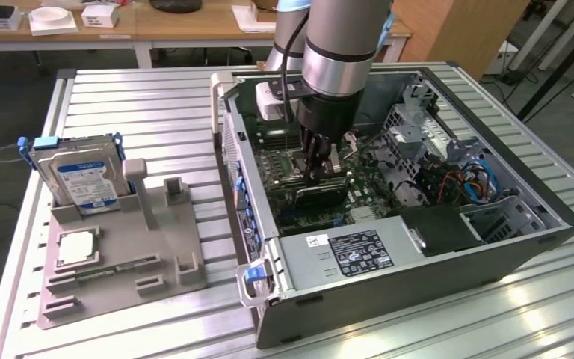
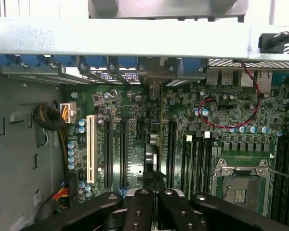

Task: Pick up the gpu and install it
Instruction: 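Press down on the gpu until it lock into place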

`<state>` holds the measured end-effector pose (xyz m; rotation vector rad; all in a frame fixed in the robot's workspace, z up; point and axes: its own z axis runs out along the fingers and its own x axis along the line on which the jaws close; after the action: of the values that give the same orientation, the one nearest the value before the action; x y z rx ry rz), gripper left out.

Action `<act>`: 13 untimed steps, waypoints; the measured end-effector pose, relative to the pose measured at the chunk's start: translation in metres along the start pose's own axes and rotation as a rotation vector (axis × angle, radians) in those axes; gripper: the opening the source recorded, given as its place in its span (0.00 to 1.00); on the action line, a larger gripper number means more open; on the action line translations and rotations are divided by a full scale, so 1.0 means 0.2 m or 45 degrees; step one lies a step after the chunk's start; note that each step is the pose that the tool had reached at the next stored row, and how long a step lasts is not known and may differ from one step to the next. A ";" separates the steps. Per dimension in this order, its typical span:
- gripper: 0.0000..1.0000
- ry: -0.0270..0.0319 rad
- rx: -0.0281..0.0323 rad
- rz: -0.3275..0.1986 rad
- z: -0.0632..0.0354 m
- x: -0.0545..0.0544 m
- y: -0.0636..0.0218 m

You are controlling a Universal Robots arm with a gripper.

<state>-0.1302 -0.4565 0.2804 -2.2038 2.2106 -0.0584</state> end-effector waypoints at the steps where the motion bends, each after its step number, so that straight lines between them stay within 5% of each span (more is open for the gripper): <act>1: 0.13 0.0000 0.0000 0.000 0.000 0.00 0.000; 9: 0.13 0.0001 0.0000 0.000 0.000 0.00 0.000; 13: 0.13 0.0000 0.0000 0.000 -0.083 0.00 -0.003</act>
<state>-0.1303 -0.4565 0.2970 -2.2037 2.2107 -0.0585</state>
